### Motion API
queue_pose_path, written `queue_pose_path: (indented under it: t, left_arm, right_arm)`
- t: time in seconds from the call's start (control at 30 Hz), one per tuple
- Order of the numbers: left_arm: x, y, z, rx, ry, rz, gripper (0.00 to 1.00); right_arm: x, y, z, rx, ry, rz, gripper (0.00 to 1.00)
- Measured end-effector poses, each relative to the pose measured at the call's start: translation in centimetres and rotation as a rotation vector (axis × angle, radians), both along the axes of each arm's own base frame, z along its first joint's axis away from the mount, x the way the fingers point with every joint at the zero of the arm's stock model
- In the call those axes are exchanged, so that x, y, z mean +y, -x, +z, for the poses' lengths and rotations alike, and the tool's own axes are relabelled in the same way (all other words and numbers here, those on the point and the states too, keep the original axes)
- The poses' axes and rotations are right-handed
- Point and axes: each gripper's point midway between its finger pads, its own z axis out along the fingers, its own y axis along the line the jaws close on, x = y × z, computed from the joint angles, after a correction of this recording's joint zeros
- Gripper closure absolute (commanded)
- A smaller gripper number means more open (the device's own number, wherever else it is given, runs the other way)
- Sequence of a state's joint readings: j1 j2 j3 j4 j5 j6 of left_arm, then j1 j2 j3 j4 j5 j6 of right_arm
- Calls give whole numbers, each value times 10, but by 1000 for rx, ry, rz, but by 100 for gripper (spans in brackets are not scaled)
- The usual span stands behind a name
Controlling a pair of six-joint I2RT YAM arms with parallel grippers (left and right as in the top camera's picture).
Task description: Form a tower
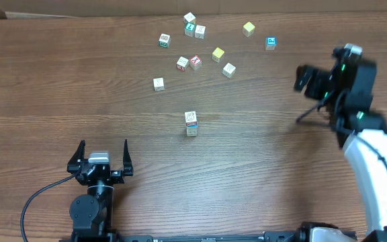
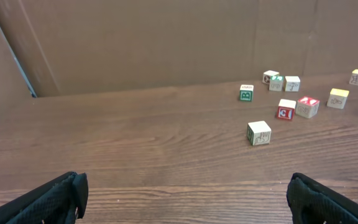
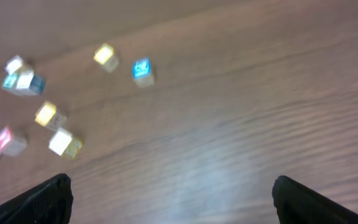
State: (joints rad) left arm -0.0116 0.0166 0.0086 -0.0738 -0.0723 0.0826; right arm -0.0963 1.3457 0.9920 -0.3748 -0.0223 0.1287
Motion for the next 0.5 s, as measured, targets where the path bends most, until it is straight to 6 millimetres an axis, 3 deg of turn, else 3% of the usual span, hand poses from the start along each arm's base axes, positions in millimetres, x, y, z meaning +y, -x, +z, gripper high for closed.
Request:
queue_pose_path:
  t: [0.33, 0.5]
  left_arm:
    - [0, 0, 0, -1, 0, 0, 1]
    - [0, 0, 0, -1, 0, 0, 0]
  right_arm:
    - [22, 62, -96, -10, -38, 88, 0]
    - [26, 90, -124, 28, -49, 94, 0]
